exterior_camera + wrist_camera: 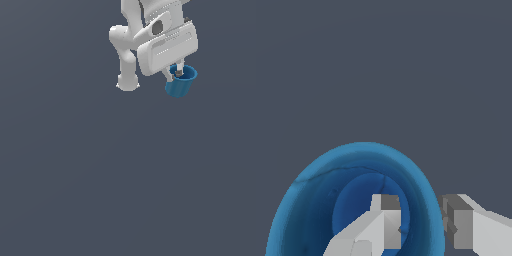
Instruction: Pick up the object and move it to a goal position.
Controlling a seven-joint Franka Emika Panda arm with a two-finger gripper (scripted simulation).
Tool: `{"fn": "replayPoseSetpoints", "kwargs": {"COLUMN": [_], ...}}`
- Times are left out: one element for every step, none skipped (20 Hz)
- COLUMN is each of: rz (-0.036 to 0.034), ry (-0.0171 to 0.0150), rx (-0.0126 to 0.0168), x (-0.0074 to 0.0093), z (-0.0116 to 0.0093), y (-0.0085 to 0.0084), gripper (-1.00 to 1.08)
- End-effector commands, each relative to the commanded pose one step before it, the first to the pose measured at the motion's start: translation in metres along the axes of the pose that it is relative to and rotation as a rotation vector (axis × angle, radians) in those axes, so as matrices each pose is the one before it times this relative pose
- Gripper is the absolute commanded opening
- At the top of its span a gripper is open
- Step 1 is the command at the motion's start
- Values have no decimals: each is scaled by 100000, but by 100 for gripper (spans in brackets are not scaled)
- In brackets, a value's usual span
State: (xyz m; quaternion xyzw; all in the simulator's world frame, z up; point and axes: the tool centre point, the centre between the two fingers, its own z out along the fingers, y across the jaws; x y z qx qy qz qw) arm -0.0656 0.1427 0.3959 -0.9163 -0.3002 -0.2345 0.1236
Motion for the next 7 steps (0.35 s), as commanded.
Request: {"fn": "replayPoseSetpoints", "kwargs": {"rz": [56,0,0,47,0,0,0], "ry": [174,0,0,13,0,0,0], "rx": [-73,0,0,-3,0,0,0], "x": [352,90,74,48,41,25,8], "z": [-913,-234,-193,-159,-108,-65,-22], "y": [-546,-163,-133,-72,-74,-44,-15], "gripper": [-100,-100,-100,-100,-100,-100,-100]}}
